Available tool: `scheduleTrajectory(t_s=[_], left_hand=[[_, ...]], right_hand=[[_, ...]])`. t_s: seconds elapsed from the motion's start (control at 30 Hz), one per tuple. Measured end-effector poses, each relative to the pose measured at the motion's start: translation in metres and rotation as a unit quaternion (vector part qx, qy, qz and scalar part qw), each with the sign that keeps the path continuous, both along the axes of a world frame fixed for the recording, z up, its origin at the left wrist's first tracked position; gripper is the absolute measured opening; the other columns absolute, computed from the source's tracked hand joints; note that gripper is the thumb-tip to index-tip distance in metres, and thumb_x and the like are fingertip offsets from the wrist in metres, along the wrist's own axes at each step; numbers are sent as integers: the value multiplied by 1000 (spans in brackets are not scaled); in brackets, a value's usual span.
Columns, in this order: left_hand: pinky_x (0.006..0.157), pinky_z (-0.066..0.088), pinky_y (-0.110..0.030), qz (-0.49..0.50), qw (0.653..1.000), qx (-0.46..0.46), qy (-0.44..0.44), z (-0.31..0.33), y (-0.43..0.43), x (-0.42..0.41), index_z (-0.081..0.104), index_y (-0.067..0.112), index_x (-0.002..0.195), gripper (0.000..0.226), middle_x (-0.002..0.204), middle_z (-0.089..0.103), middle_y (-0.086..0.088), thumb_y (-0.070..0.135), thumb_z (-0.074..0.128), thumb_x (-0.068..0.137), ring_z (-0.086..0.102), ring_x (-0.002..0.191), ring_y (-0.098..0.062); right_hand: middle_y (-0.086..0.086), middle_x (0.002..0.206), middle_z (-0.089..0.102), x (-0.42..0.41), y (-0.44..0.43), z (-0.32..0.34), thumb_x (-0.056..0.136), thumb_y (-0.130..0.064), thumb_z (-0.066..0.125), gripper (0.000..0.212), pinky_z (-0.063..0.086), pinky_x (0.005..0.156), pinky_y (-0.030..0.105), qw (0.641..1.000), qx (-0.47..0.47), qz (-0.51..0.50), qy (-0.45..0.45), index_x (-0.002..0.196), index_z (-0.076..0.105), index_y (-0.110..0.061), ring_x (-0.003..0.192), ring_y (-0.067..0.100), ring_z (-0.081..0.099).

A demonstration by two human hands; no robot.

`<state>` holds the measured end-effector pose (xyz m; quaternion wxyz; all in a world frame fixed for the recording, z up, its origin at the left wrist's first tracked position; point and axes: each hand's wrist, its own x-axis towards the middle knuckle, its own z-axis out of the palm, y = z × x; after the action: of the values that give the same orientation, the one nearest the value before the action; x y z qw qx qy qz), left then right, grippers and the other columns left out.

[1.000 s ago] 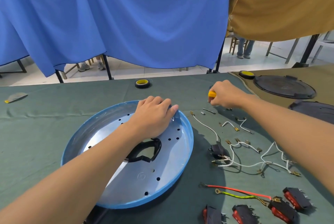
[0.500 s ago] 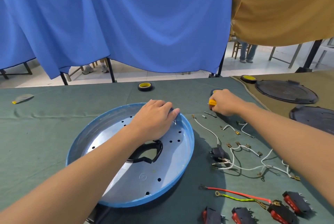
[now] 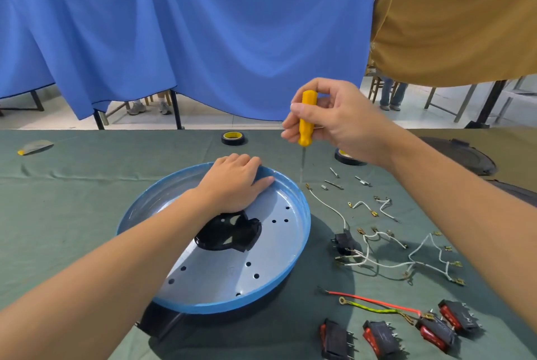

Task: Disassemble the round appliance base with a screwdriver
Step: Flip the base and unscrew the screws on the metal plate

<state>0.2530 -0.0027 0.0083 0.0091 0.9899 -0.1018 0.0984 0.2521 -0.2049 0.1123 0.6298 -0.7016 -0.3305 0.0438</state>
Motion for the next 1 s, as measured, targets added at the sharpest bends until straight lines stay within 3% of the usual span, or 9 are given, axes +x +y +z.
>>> scheduleTrajectory(t_s=[0.17,0.27,0.47,0.67,0.8,0.9,1.0], left_hand=[[97,37,-37,-3,1000,7,-24,-3,0,-2,50,18,109,47,110,56,-1,59,28,98,50,107,-23],[95,37,-36,-5,999,-4,-35,-5,1,-2,45,21,100,41,109,56,-1,59,30,97,50,104,-22],[95,36,-35,-10,999,-18,-43,-4,2,-2,52,20,111,46,110,57,0,59,31,97,50,104,-19],[97,38,-36,-5,998,-37,-57,-3,4,-5,52,20,115,46,111,58,0,58,33,97,51,106,-20],[99,36,-37,-6,998,-44,-54,-2,5,-6,52,19,119,48,116,58,-1,58,33,97,51,110,-21],[100,37,-37,-3,997,-44,-58,-1,5,-6,52,19,126,53,122,59,-1,59,34,97,52,113,-21],[100,37,-36,-7,997,-46,-59,0,5,-6,51,19,128,52,123,59,0,58,35,97,52,113,-20]], right_hand=[[25,87,69,-13,18,-24,96,-3,54,4,60,69,34,996,-64,-25,-51,98,51,-3,77,33,72],[19,85,70,-12,19,-33,96,-4,55,4,60,75,41,993,-80,-48,-71,97,51,-3,76,29,73],[12,82,71,-8,19,-40,96,-6,56,4,59,77,47,991,-73,-66,-85,95,52,-7,76,26,73],[2,79,72,-10,22,-53,91,-19,64,11,57,79,44,966,-175,-97,-164,92,56,-12,77,15,71],[5,73,64,-13,22,-57,89,-31,66,19,54,71,39,935,-234,-130,-233,87,57,-15,71,21,62],[7,71,61,-14,21,-58,91,-37,63,23,48,64,39,917,-295,-126,-236,85,55,-16,69,24,56],[2,67,58,-16,20,-53,92,-38,61,25,36,59,31,901,-342,-111,-243,85,54,-15,65,18,50]])
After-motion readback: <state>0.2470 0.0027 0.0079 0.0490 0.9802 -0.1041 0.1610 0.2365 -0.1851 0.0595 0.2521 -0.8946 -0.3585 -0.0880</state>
